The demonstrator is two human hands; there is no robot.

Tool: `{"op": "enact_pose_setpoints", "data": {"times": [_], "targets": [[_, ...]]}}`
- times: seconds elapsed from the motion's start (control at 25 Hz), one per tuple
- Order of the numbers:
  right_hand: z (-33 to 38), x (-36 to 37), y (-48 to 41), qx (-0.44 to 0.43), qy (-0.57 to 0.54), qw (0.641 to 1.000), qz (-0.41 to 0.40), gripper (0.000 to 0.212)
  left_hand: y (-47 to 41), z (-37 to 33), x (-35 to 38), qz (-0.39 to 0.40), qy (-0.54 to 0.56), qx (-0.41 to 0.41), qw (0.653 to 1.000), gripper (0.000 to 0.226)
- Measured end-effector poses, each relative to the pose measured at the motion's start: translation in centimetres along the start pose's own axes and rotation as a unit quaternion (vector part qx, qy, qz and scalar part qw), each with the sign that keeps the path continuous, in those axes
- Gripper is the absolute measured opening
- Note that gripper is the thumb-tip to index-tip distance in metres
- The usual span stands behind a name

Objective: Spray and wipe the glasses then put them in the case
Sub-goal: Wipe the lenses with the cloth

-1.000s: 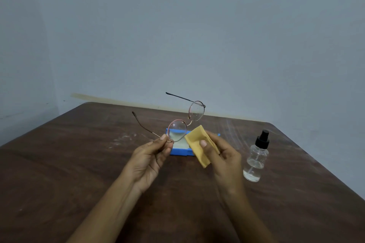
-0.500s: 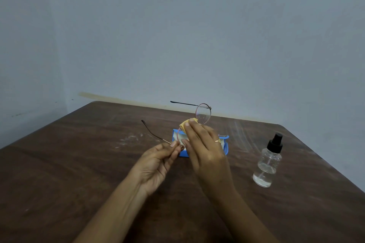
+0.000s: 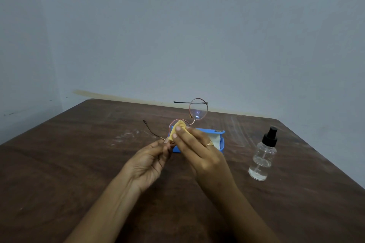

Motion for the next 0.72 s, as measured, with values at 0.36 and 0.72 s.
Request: {"op": "enact_pose_setpoints", "data": {"times": [0.36,0.72], "targets": [[-1.0,-0.4,-0.1,0.085,-0.015,0.995,-0.043,0.031,0.0,-0.2,0.2,0.002,-0.061,0.030,0.998,0.018],[-0.9,-0.7,-0.2,0.073,0.008,0.996,-0.046,0.034,-0.2,0.5,-0.2,-0.005,-0.022,0.000,1.000,0.021]]}}
Point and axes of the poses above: each hand's wrist, its own y-axis away from the middle knuckle, its own x-axis out of the palm, z = x × y, the point moved 8 cm from there along -y, towards the middle knuckle, and after that the axes turned 5 degrees about x, right-handed, at the moved point
